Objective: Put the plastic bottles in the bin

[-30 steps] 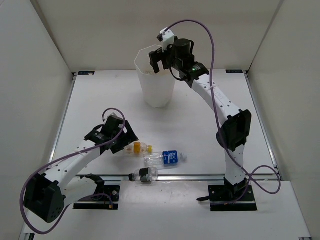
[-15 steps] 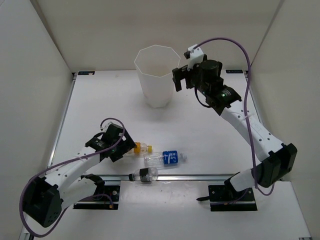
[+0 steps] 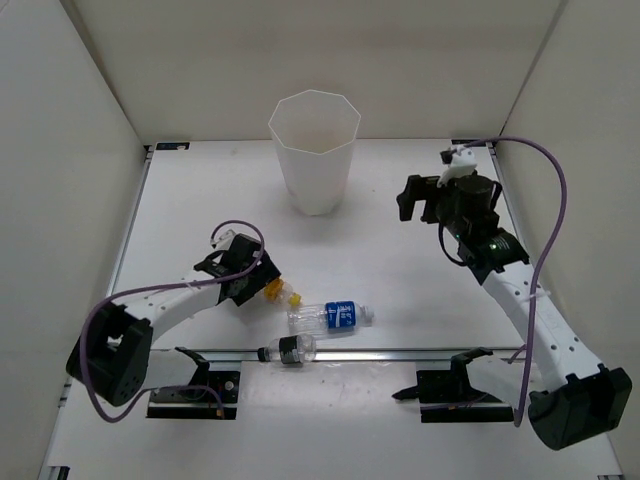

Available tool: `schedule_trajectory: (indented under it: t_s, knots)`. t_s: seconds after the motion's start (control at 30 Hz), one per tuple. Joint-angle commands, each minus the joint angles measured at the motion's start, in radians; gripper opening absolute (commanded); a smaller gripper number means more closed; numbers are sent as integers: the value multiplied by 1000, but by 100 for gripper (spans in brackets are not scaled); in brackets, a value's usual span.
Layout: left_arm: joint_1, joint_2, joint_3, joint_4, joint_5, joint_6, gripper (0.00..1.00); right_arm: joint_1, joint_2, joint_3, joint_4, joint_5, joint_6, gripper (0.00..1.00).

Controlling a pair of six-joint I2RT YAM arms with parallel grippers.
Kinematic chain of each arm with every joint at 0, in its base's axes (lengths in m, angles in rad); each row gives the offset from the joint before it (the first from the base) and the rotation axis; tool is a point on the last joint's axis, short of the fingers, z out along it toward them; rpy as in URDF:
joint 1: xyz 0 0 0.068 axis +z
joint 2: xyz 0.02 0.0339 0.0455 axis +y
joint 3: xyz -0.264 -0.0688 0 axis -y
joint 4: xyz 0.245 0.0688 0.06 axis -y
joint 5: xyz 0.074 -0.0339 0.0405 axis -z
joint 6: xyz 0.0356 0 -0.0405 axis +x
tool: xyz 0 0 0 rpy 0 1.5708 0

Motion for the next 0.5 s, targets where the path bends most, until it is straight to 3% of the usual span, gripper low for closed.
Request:
schedule_trajectory:
  t_s: [0.0,0.2,0.27,0.33,0.47]
  knots:
    - [-11,99,58,12,-46,57,91,-54,-79,-64,14,-63,80,99]
    - [0,187,143,18,-48,110,68,-68,-224,-198,-98,11,117,99]
    - [0,176,141,20,-60,120,50,-77,-261,-204,-127,12,129,98]
    - [15,144,150,17,-54,140,38,-85,-275,-229,-133,-17,130,98]
    - [49,63,298,-6,-46,226,30,-51,-262,-247,-132,-114,56,98]
